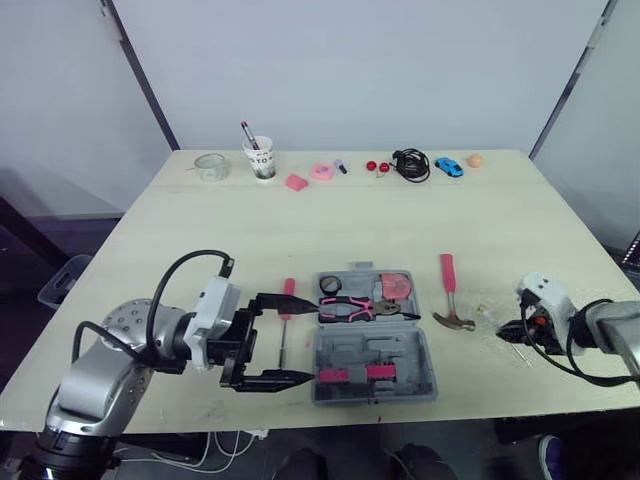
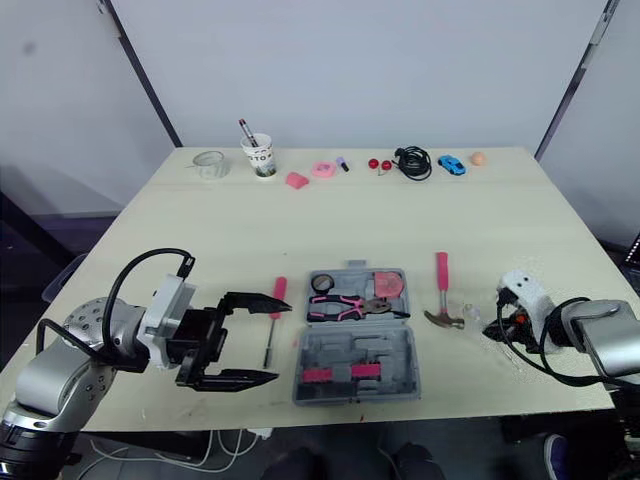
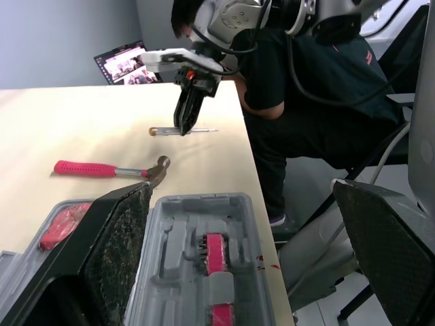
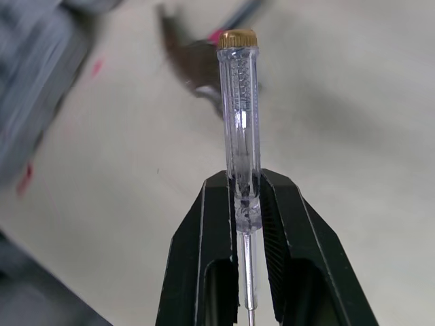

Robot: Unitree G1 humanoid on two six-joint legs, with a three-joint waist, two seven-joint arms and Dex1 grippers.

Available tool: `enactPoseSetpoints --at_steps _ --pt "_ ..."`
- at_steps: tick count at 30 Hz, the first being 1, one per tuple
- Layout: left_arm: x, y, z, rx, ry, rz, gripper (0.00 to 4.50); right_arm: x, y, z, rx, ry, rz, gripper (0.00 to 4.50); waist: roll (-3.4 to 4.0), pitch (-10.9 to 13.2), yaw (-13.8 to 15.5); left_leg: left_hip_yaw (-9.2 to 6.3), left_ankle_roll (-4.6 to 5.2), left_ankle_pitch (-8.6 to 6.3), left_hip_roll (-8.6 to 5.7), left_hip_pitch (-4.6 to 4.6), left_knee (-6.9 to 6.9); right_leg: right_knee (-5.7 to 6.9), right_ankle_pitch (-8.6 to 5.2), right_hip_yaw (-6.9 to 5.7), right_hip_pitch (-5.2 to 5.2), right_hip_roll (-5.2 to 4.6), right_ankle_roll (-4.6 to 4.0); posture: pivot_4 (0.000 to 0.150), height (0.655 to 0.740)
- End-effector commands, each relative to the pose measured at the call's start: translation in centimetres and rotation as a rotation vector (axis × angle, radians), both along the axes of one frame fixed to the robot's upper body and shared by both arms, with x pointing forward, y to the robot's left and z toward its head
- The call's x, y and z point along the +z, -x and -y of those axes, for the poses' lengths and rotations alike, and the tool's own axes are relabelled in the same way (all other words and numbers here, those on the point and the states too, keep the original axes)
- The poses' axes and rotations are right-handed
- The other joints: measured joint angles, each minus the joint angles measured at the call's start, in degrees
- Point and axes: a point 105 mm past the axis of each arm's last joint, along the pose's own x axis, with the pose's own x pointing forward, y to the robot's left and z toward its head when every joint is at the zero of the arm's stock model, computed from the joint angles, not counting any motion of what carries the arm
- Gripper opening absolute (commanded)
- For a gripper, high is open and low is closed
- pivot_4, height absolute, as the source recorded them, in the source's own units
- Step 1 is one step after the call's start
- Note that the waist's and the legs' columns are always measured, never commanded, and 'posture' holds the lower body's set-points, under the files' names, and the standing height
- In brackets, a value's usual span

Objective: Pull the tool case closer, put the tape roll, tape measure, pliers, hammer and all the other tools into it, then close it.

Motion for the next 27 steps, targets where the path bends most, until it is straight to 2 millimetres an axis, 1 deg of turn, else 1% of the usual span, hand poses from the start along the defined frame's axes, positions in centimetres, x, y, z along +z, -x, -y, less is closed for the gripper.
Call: enactPoseSetpoints --at_steps 1,4,6,8,16,17,18,19,21,22,23,27 --pt "0.5 0.0 0.5 -0.032 0.016 0.019 4.50 0.8 -0.8 0.7 -0.184 -0.003 0.020 0.06 0.01 0.00 -0.05 0.00 0.00 0.00 0.00 -0.04 0.02 0.01 0.00 0.00 -0.03 0.01 0.01 0.150 0.7400" --pt "0.5 -0.1 0.7 -0.038 0.017 0.021 4.50 0.2 -1.0 1.1 -0.284 0.002 0.008 0.06 0.00 -0.01 0.07 -0.05 0.00 0.00 -0.03 -0.22 0.00 -0.05 0.01 0.00 -0.15 0.02 0.02 0.150 0.7400" --pt "0.6 -0.2 0.8 -0.046 0.019 0.025 4.50 -0.4 -1.3 1.2 -0.358 0.004 0.002 0.06 -0.01 -0.02 0.16 -0.10 0.01 0.00 -0.05 -0.58 0.06 -0.05 0.17 -0.03 -0.43 0.03 0.30 0.150 0.7400" --pt "0.5 -0.2 1.0 -0.050 0.021 0.026 4.50 -1.0 -1.5 1.2 -0.413 0.019 0.001 0.06 -0.02 -0.03 0.14 -0.10 0.01 0.01 -0.06 -0.71 0.07 -0.05 0.19 -0.02 -0.53 0.04 0.34 0.150 0.7400" --pt "0.5 0.0 1.1 -0.050 0.029 0.024 4.50 -2.0 -1.3 0.6 -0.448 0.002 -0.019 0.06 -0.01 -0.03 -0.12 -0.10 0.01 0.01 -0.06 -0.72 0.05 -0.05 0.19 0.00 -0.55 0.06 0.35 0.150 0.7400" --pt "0.5 0.0 1.1 -0.050 0.030 0.024 4.50 -2.0 -1.4 0.6 -0.449 0.000 -0.015 0.99 -0.01 -0.03 -0.14 -0.10 0.01 0.01 -0.06 -0.72 0.05 -0.05 0.19 0.00 -0.55 0.06 0.35 0.150 0.7400" --pt "0.5 0.0 1.1 -0.049 0.030 0.024 4.50 -2.0 -1.4 0.6 -0.449 -0.005 -0.009 1.08 -0.01 -0.03 -0.20 -0.10 0.01 0.01 -0.06 -0.72 0.05 -0.05 0.19 0.00 -0.55 0.06 0.35 0.150 0.7400" --pt "0.5 0.0 1.1 -0.049 0.031 0.025 4.50 -1.9 -1.5 0.6 -0.451 -0.011 -0.003 1.67 -0.01 -0.03 -0.27 -0.10 0.01 0.01 -0.06 -0.72 0.05 -0.05 0.19 0.00 -0.55 0.06 0.35 0.150 0.7400" --pt "0.6 0.0 1.0 -0.047 0.034 0.025 4.50 -1.6 -1.6 1.0 -0.445 -0.005 0.030 2.35 -0.01 -0.03 -0.39 -0.10 0.01 0.01 -0.06 -0.72 0.05 -0.05 0.19 0.00 -0.55 0.06 0.35 0.150 0.7400" --pt "0.6 0.1 1.0 -0.046 0.035 0.024 4.50 -1.4 -1.6 1.2 -0.431 -0.002 0.055 2.92 -0.01 -0.03 -0.39 -0.10 0.01 0.01 -0.06 -0.72 0.05 -0.05 0.19 0.00 -0.55 0.06 0.35 0.150 0.7400" --pt "0.6 0.1 0.9 -0.045 0.035 0.023 4.50 -1.2 -1.4 1.5 -0.404 0.017 0.078 3.09 -0.01 -0.03 -0.34 -0.11 0.01 0.01 -0.06 -0.72 0.05 -0.05 0.19 0.00 -0.55 0.06 0.35 0.150 0.7400" --pt "0.6 0.1 0.8 -0.041 0.035 0.019 4.50 -1.2 -0.4 2.1 -0.301 0.068 0.159 3.09 -0.01 -0.03 -0.23 -0.10 0.01 0.01 -0.06 -0.75 0.04 -0.10 0.19 0.00 -0.55 0.05 0.35 0.150 0.7400"
